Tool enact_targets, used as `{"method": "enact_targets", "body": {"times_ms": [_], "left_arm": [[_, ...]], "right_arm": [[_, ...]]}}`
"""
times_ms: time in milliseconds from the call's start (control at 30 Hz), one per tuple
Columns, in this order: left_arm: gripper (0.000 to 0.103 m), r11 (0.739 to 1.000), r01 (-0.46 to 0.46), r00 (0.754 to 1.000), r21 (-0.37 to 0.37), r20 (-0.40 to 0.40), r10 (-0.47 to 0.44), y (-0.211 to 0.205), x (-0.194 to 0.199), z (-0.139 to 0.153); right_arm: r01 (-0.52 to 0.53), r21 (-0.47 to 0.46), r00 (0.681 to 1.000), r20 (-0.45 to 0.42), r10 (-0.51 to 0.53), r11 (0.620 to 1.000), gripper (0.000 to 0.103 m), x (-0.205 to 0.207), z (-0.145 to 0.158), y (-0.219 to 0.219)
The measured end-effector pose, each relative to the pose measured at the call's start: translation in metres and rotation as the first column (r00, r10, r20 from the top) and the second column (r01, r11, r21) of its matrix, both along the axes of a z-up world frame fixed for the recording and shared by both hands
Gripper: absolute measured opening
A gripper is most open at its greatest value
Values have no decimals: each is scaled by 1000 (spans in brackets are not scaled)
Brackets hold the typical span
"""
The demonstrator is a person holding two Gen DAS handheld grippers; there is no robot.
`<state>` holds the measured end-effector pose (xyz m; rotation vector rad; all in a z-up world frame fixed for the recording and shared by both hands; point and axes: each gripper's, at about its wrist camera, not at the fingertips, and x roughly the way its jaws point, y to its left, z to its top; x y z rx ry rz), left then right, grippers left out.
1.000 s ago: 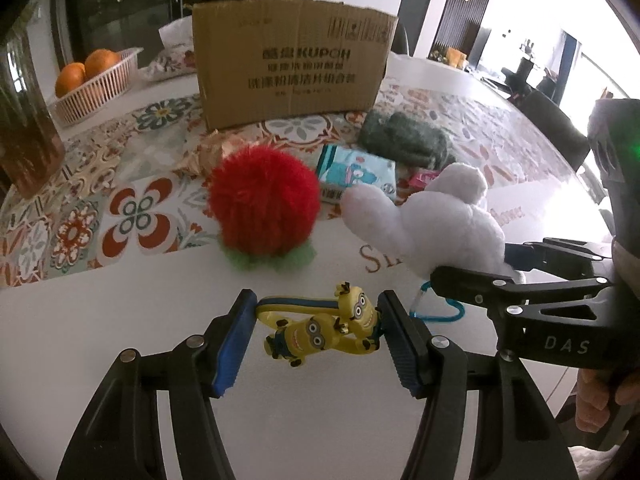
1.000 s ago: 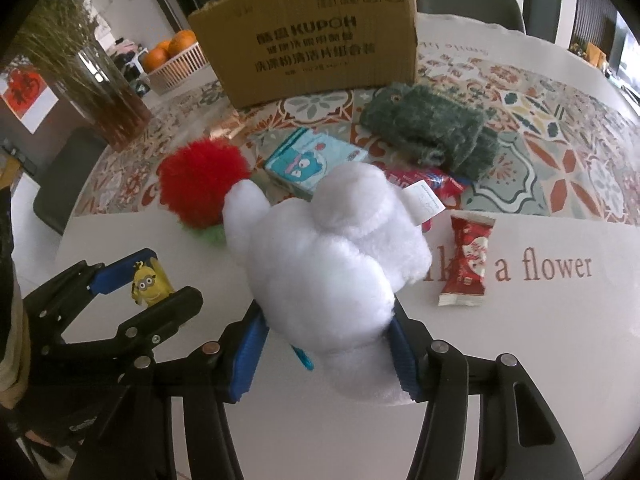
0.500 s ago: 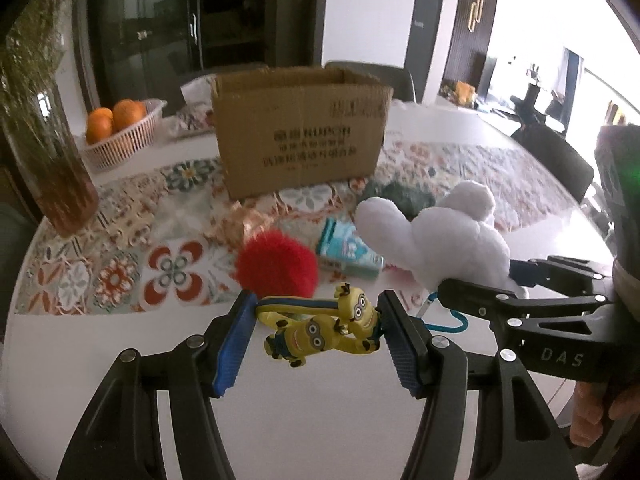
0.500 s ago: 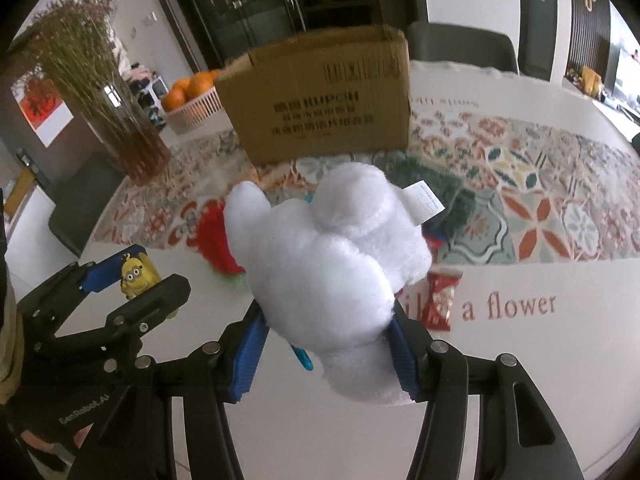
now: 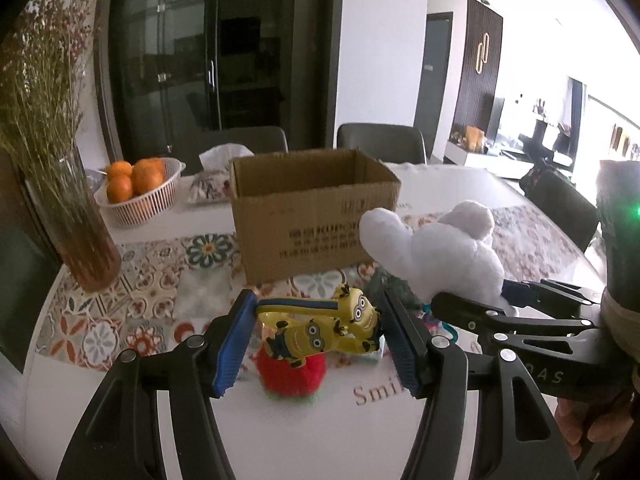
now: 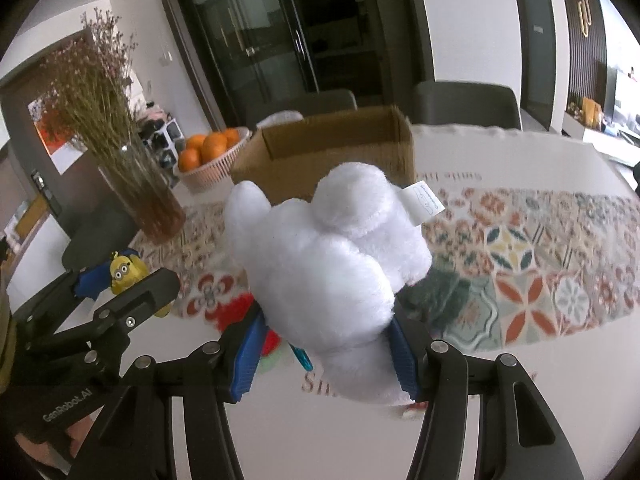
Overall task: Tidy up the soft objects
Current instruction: 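Carry the bunny and minion keychain up over the cardboard box with both tools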
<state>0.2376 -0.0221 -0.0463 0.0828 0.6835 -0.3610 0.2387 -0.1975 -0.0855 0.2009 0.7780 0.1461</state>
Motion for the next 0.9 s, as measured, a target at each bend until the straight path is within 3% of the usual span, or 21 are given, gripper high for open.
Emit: {"method": "enact_targets", "body": {"times_ms": [400, 900], "left_arm": [[62, 999, -46, 998, -5, 46, 46, -7, 33, 24], [62, 998, -63, 994, 8, 88, 62, -12, 93, 49]], "right_arm": [[-3, 6, 997, 76, 2, 1000, 57, 35, 31, -9], [-21, -25, 994, 108, 24, 999, 57, 97, 66, -9]]}}
